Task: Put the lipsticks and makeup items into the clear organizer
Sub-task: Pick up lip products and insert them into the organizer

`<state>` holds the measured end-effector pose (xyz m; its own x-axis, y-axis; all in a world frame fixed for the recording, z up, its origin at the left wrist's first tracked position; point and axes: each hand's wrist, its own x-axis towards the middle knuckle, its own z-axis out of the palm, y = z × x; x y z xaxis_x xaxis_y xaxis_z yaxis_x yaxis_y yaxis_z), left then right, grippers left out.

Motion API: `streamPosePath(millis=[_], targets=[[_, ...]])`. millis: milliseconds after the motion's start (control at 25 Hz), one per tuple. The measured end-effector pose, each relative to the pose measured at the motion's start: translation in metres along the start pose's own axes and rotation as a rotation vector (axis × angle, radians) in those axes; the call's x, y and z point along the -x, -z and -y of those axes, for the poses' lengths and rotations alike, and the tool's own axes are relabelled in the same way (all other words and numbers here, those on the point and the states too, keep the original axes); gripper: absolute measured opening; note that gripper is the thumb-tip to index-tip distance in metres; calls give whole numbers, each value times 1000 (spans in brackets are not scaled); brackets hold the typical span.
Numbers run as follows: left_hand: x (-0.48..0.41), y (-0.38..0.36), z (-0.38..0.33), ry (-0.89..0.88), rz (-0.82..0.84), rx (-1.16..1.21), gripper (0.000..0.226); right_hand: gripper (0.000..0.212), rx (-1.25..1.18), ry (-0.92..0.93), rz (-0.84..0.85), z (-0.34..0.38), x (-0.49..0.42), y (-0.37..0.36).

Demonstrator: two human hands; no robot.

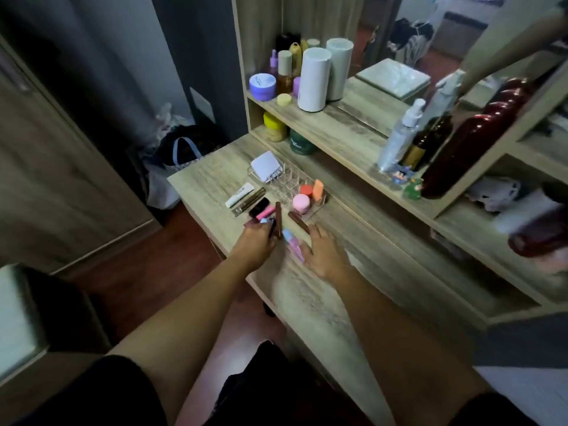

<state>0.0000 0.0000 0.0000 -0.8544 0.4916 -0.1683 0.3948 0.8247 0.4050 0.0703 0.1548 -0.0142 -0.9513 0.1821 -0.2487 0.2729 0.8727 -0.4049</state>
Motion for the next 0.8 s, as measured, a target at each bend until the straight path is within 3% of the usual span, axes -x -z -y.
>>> streamPosePath(millis=[200, 400, 800], targets=[[-53, -5, 15, 84, 5, 98, 30, 47, 5, -144, -69, -13, -40, -10], [-81, -10, 12, 264, 2, 107, 32, 42, -29, -166, -74, -20, -56, -17], [-111, -26, -6, 357, 45, -162, 44, 25, -60, -116, -114, -28, -70, -20]])
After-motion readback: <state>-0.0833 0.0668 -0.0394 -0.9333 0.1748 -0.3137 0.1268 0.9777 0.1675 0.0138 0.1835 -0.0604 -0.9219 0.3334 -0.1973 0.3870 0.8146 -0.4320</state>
